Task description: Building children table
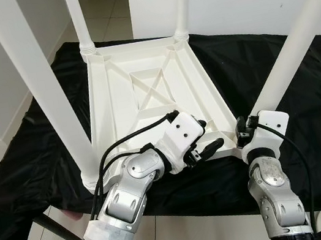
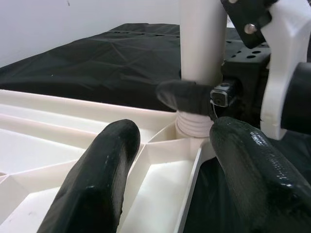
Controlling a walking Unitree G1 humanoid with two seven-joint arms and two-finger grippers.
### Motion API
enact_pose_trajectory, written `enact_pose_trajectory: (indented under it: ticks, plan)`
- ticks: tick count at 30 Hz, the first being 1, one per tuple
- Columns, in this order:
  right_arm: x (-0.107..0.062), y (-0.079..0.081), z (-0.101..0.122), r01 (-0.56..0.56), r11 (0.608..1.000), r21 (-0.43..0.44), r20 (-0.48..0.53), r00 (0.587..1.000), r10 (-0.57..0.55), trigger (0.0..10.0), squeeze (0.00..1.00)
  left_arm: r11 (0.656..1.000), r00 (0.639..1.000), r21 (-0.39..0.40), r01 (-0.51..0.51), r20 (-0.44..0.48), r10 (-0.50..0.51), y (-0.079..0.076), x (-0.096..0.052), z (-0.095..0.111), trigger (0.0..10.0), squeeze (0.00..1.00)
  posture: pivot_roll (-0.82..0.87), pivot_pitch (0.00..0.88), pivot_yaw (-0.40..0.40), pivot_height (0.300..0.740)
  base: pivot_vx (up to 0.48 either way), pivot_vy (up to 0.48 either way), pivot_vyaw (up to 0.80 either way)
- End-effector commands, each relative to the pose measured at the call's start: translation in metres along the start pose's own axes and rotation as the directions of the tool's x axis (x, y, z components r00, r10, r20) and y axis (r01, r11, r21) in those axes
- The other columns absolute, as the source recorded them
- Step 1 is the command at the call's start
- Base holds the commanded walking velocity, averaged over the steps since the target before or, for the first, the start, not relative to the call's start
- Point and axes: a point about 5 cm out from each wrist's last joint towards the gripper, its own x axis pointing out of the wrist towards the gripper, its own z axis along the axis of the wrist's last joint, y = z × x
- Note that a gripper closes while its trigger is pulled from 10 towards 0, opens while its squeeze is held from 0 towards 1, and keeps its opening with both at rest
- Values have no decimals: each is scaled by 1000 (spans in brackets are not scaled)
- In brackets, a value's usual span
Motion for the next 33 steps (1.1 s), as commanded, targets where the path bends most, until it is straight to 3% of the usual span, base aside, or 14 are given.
enact_pose_trajectory:
  ticks: [1,2,11,12,16,18,23,25,26,28,30,33]
  plan:
    - [-5,14,-5,-58,998,40,-34,998,59,10000,0,999,999,14,-49,-3,49,4,2,1,10000,0,53,0,-51,740,0,0,0]
    - [-5,10,-4,-65,997,44,-26,997,66,10000,1000,999,999,15,-50,-3,50,4,2,1,10000,0,54,0,-51,740,0,0,0]
    - [-6,-12,-2,-104,994,-19,-4,995,104,10000,1000,999,999,14,-50,-2,50,3,2,1,10000,0,49,0,-50,740,0,0,0]
    - [-7,-16,-3,-155,988,-24,-9,988,155,10000,0,999,999,14,-49,-2,49,3,2,1,10000,0,49,0,-51,740,0,0,0]
    - [-8,-27,-3,-247,968,-52,-4,969,247,10000,0,999,999,15,-48,-3,48,3,2,1,10000,0,50,0,-50,740,0,0,0]
    - [-5,-36,-2,-348,931,-106,-13,937,349,10000,0,999,999,15,-43,-6,43,3,1,-1,10000,0,46,0,-47,740,0,0,0]
    - [0,-42,0,-426,893,-148,-32,904,426,10000,0,999,999,15,-32,-11,32,2,1,-2,10000,0,45,0,-44,740,0,0,0]
    - [8,-47,5,-488,854,-182,-29,871,491,10000,0,1000,1000,5,-16,-21,16,-2,1,-7,10000,0,46,0,-42,740,0,0,0]
    - [8,-47,5,-488,854,-182,-29,871,491,10000,0,1000,1000,5,-16,-21,16,-2,1,-7,10000,0,46,0,-42,740,0,0,0]
    - [16,-46,9,-556,805,-210,-41,827,561,10000,0,1000,999,-15,-13,-49,13,-6,1,-18,10000,0,47,0,-42,740,0,0,0]
    - [16,-46,9,-556,805,-210,-41,827,561,10000,0,1000,999,-15,-13,-49,13,-6,1,-18,10000,0,47,0,-42,740,0,0,0]
    - [22,-45,10,-595,767,-240,-61,798,600,10000,0,999,998,-41,-22,-62,20,-8,2,-26,10000,0,51,0,-42,740,0,0,0]
